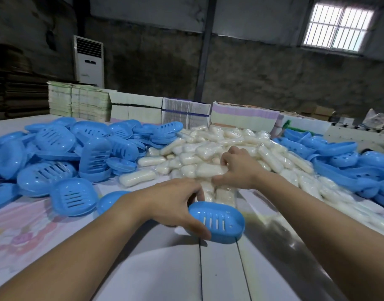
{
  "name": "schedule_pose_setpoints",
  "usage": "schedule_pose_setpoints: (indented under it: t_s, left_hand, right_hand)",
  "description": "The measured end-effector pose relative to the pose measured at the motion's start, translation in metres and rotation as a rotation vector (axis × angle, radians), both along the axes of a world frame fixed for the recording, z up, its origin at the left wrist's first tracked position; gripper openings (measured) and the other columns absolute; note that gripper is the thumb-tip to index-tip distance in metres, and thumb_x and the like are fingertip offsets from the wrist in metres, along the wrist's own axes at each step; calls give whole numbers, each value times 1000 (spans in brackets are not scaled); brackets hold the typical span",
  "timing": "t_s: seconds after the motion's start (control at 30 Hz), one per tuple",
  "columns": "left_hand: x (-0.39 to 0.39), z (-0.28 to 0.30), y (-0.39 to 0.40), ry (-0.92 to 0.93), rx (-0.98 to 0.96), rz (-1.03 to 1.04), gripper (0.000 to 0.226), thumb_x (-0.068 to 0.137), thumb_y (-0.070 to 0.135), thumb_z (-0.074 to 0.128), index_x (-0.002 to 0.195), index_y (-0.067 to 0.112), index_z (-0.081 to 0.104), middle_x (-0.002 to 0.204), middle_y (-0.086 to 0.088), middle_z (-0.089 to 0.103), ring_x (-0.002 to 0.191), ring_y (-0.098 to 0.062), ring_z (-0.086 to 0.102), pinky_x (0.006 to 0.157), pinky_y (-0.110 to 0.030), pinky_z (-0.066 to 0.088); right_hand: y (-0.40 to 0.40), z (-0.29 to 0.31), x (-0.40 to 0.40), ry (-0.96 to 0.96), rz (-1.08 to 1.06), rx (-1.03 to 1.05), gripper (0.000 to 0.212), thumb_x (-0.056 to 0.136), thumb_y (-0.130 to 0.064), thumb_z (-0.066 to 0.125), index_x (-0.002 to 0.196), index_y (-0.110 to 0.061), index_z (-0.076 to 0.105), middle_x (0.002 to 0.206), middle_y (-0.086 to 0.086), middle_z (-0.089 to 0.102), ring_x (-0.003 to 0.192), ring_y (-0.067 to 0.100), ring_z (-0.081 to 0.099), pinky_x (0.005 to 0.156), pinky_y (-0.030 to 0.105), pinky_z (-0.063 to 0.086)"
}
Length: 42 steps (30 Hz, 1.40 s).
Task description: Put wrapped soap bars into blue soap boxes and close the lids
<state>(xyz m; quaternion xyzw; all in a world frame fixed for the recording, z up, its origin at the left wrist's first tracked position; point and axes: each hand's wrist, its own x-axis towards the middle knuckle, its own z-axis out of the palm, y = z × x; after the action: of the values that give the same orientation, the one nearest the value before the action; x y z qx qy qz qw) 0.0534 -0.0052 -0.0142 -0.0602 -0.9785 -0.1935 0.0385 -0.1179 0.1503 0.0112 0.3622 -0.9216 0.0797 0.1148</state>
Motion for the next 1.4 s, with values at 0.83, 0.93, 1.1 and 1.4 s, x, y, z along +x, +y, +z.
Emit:
schedule_pose_setpoints:
  t_s: [0.83, 0.93, 1.1, 1.4]
  left_hand:
    - [-3, -4, 17, 82, -108, 20, 64, 50, 87, 66, 90, 39, 54, 92, 18, 54, 88, 3, 46, 69, -23, 42]
    - [-3, -5, 17, 86, -111, 31, 64, 50, 87, 68, 90, 39, 54, 92, 18, 54, 87, 2, 47, 69, -23, 41]
    - [-4, -6, 18, 90, -111, 35, 65, 47, 88, 66, 86, 37, 54, 90, 18, 54, 88, 4, 46, 66, -21, 37]
    - [-4, -6, 20, 78, -105, 19, 62, 52, 83, 69, 86, 33, 55, 90, 16, 54, 87, 2, 46, 64, -21, 36]
  right_hand:
    - [92, -1, 71, -381, 292, -164, 33, 69, -55, 77, 97, -41, 68, 93, -19, 64, 86, -3, 54, 69, 9, 40]
    - [111, 8, 63, -415, 272, -200, 25, 70, -37, 86, 91, -37, 73, 86, -23, 64, 74, -5, 53, 65, 9, 40]
    - [103, -2, 64, -382, 248, -161, 25, 65, -40, 86, 87, -34, 76, 77, -22, 59, 65, 0, 48, 60, 15, 39]
    - [93, -7, 73, -317, 223, -146, 19, 65, -39, 87, 79, -32, 76, 71, -15, 53, 64, -3, 48, 58, 12, 38]
